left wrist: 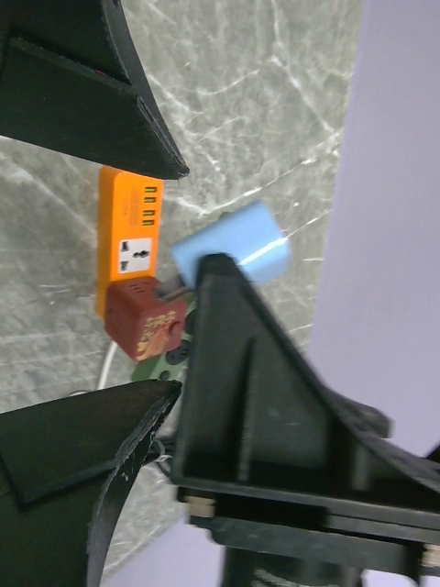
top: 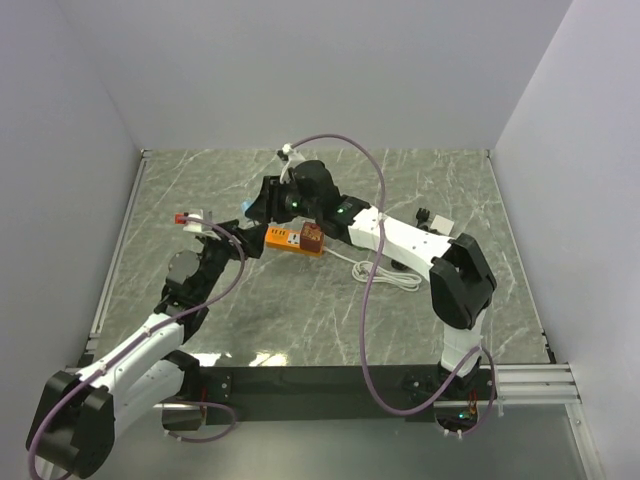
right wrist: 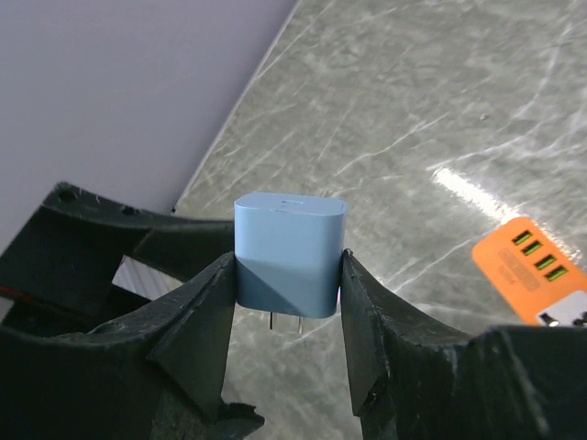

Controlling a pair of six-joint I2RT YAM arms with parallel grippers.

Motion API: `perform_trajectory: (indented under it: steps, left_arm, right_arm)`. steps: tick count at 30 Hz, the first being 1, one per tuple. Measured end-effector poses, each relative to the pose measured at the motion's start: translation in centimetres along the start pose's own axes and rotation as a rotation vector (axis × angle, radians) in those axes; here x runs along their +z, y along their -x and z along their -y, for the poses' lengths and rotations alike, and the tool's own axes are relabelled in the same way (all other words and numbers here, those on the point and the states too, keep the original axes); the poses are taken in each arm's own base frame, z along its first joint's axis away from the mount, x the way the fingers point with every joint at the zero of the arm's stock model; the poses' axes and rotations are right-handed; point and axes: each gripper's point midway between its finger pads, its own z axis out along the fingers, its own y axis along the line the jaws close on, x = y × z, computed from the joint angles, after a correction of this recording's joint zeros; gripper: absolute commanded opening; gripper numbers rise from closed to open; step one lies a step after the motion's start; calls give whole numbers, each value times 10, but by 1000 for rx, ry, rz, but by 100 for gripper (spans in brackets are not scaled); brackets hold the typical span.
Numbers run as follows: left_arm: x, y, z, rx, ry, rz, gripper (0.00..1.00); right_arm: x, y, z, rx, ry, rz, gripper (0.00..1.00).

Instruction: Insert the plug

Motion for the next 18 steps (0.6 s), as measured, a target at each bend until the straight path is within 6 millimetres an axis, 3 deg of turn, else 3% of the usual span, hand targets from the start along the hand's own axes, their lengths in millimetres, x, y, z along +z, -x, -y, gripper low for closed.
perform_trajectory:
  steps: [3,12,14,15,16,17,18]
  left_arm:
    - [1,5,-1,-6,11,24,95]
    - [2,0,-7,-26,45,13,54]
    - [3,-2,-7,-27,46,8,38]
    - [3,-2,-8,-24,48,9,21]
    - [3,-2,-8,-23,48,10,21]
    - [3,-2,-8,-18,47,10,5]
    - [2,-2,-7,-25,47,9,1]
  right_arm:
    - [2,-6,-8,1,22,-9,0]
    - [3,-14,-14,25,75,1,0]
    - [2,-16,-15,29,81,0,0]
    - [2,-17,-16,30,83,-1,0]
    - [1,-16,-17,27,88,4,0]
    - [1,-15,-18,21,95,13,0]
    - [0,-14,-18,15,99,19,0]
